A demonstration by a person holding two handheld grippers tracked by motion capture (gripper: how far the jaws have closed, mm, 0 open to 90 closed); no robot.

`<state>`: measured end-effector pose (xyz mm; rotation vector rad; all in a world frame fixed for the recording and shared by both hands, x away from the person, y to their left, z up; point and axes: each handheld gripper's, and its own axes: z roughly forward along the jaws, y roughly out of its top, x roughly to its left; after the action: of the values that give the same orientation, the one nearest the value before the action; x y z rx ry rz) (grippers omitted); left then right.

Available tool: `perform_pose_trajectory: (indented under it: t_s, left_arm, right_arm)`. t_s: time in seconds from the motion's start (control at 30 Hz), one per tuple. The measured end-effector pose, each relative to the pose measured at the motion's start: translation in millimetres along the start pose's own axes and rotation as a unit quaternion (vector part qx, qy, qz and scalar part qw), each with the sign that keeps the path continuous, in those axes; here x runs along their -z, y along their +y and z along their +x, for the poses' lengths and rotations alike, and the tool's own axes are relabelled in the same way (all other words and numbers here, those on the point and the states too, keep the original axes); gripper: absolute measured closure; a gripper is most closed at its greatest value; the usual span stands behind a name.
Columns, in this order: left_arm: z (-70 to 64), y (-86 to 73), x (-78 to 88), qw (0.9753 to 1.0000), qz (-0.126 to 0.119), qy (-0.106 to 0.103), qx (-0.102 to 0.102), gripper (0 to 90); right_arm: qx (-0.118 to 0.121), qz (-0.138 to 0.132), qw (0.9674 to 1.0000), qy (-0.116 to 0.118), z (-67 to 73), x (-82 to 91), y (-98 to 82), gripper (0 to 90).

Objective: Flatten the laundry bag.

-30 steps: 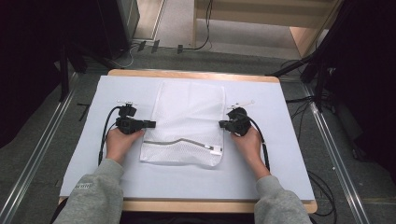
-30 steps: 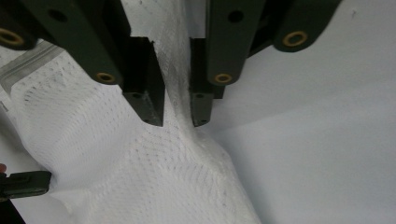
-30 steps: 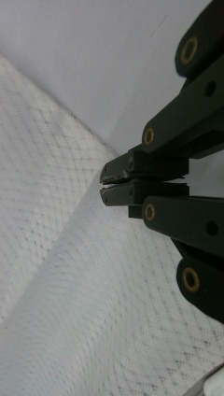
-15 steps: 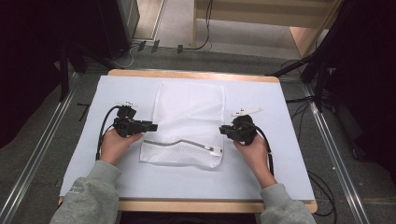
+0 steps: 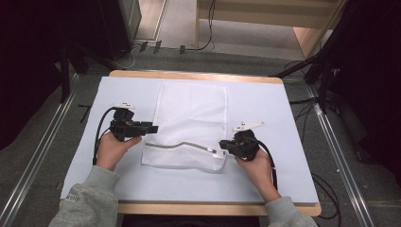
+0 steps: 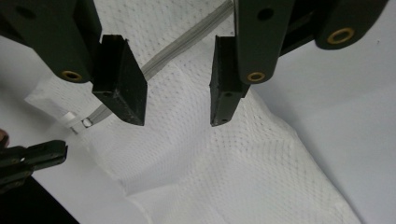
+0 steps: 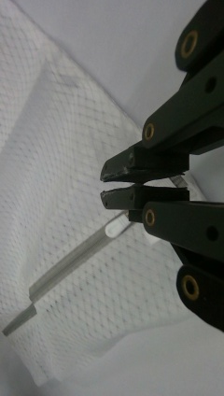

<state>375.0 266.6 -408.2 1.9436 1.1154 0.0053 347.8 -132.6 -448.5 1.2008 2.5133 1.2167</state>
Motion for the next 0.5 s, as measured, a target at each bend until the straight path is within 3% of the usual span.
perform_pose_trajectory:
  t_s: [0.23,0.5]
  left_arm:
    - [-15.8,2.0,-17.3,0.9993,0.018,-0.026,-0.021,75.3]
    - [-26.9,3.8,-40.0,0.9982,0.028,-0.042,-0.033,75.9]
  right_arm:
    - [0.006,0.003,0.9999,0.015,17.6,3.3,-11.1,87.4]
    - [0.016,0.026,0.9993,0.021,32.8,-5.5,-24.0,87.4]
